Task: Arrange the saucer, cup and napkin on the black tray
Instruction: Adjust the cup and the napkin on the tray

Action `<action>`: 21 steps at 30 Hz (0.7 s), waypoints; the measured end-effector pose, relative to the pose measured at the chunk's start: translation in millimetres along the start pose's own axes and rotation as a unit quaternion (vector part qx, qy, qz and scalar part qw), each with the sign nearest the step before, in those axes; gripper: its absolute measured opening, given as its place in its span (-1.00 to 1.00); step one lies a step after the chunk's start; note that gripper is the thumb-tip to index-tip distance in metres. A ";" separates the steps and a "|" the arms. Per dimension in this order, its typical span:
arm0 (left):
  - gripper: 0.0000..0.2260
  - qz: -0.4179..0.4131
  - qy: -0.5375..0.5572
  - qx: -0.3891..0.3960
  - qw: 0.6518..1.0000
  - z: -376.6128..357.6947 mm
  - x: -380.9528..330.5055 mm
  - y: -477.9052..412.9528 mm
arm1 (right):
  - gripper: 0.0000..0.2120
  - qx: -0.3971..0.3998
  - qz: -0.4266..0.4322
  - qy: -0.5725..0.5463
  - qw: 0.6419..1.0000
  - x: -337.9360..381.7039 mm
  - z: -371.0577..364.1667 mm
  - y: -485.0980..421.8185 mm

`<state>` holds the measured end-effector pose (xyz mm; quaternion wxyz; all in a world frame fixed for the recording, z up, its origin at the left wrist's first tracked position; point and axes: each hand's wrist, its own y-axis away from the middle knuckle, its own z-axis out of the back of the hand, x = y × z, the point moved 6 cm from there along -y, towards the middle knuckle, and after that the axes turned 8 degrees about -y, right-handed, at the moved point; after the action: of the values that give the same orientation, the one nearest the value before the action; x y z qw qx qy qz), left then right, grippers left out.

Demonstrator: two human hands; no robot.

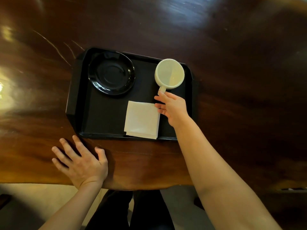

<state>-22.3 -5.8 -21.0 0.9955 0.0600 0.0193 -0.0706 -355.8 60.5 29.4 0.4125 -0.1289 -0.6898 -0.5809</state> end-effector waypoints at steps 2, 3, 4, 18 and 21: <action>-0.30 0.000 0.004 0.000 1.000 1.0 -0.3 0.2 | -0.74 0.003 0.001 0.003 1.000 3.2 -5.4 -2.3; -0.30 0.000 0.005 -0.001 1.000 1.6 0.0 0.6 | -0.74 0.002 0.002 0.003 1.000 4.6 -7.4 -3.6; -0.30 0.001 0.005 -0.003 1.000 2.2 0.3 0.7 | -0.75 -0.002 0.003 0.001 1.000 6.0 -8.9 -4.9; -0.30 -0.004 0.008 0.000 1.000 3.2 -1.0 1.4 | -0.71 -0.097 0.019 -0.004 0.995 16.9 49.9 -18.1; -0.30 -0.003 0.009 0.002 1.000 3.4 -1.3 1.7 | -0.71 -0.105 0.018 -0.018 0.994 10.9 53.9 -16.5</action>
<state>-23.3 -4.3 -17.4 0.9949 0.0627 0.0285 -0.0732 -396.0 101.3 26.6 0.3947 -0.1940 -0.6301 -0.6400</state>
